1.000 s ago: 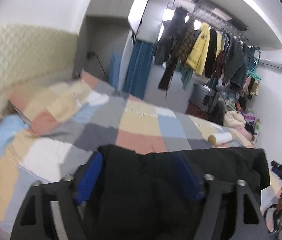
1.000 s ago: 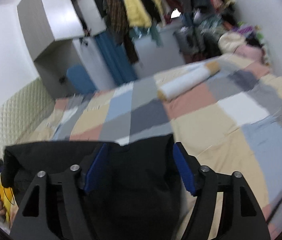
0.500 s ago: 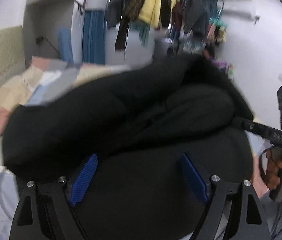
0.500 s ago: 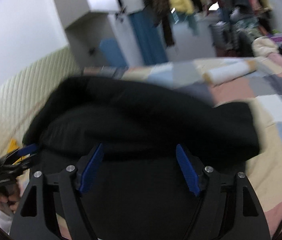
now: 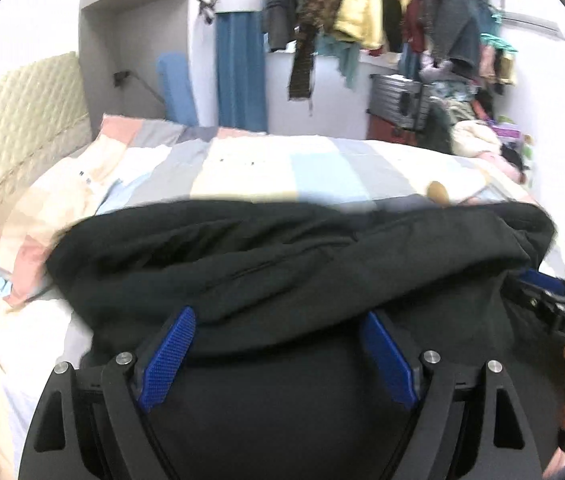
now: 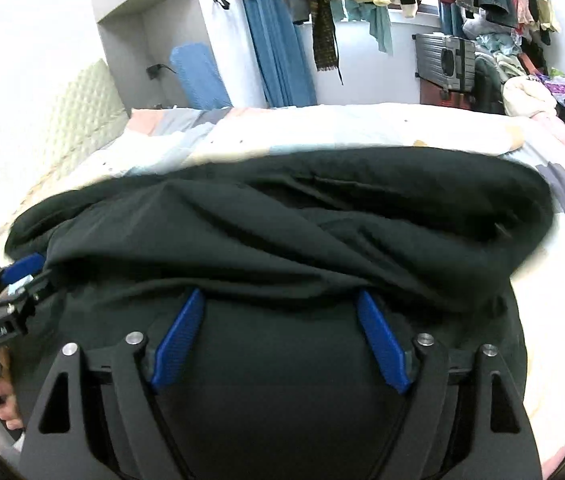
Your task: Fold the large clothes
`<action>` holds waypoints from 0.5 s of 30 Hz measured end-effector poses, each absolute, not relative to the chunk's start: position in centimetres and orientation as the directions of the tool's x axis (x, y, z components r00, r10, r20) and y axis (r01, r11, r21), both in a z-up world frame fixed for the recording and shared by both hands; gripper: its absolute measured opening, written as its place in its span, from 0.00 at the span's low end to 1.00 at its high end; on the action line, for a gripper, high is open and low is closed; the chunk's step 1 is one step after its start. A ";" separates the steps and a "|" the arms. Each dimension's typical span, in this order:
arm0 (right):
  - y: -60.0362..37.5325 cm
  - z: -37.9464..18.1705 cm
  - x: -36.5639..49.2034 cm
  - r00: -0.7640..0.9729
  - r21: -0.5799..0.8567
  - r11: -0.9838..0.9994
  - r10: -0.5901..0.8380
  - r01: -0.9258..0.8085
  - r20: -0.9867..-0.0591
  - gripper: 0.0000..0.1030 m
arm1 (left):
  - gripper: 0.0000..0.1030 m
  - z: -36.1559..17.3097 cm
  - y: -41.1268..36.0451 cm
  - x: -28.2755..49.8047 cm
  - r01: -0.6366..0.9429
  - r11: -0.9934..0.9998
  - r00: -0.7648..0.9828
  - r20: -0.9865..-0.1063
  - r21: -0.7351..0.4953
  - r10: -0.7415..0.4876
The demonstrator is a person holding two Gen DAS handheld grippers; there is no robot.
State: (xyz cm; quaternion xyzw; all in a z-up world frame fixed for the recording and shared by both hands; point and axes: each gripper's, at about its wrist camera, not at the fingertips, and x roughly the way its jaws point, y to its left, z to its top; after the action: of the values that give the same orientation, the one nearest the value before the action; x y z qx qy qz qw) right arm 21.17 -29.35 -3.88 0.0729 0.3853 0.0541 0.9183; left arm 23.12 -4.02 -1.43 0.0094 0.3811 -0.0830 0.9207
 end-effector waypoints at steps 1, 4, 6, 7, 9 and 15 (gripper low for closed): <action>-29.5 -4.2 21.8 0.685 0.180 0.983 0.153 -0.033 -0.712 0.81 | 0.82 -2.1 -3.9 23.9 0.154 0.987 0.679 -0.720 -0.050 -0.143; -29.7 -6.0 22.6 0.650 0.230 0.973 0.184 -0.015 -0.737 0.82 | 0.82 -5.0 -3.9 25.8 0.164 0.982 0.604 -0.778 -0.091 -0.172; -29.9 -7.3 23.1 0.638 0.245 0.970 0.193 -0.008 -0.745 0.85 | 0.82 -6.0 -4.1 26.2 0.168 0.981 0.603 -0.777 -0.095 -0.178; -29.7 -7.6 23.3 0.634 0.237 0.971 0.192 -0.013 -0.750 0.85 | 0.82 -6.3 -4.1 26.0 0.171 0.981 0.609 -0.774 -0.087 -0.175; -29.4 -8.0 23.6 0.627 0.215 0.976 0.184 -0.026 -0.757 0.87 | 0.82 -6.8 -4.3 26.0 0.174 0.982 0.621 -0.765 -0.074 -0.168; -28.8 -9.4 25.4 0.616 0.198 0.980 0.167 -0.018 -0.770 0.91 | 0.87 -9.2 -3.9 27.6 0.153 0.980 0.586 -0.787 -0.123 -0.191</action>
State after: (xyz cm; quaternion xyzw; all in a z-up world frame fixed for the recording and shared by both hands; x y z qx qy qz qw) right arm 25.43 -28.77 -9.37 0.0855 0.4349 0.0516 0.8949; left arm 27.62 -3.88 -9.22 -0.0210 0.4445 -0.0966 0.8903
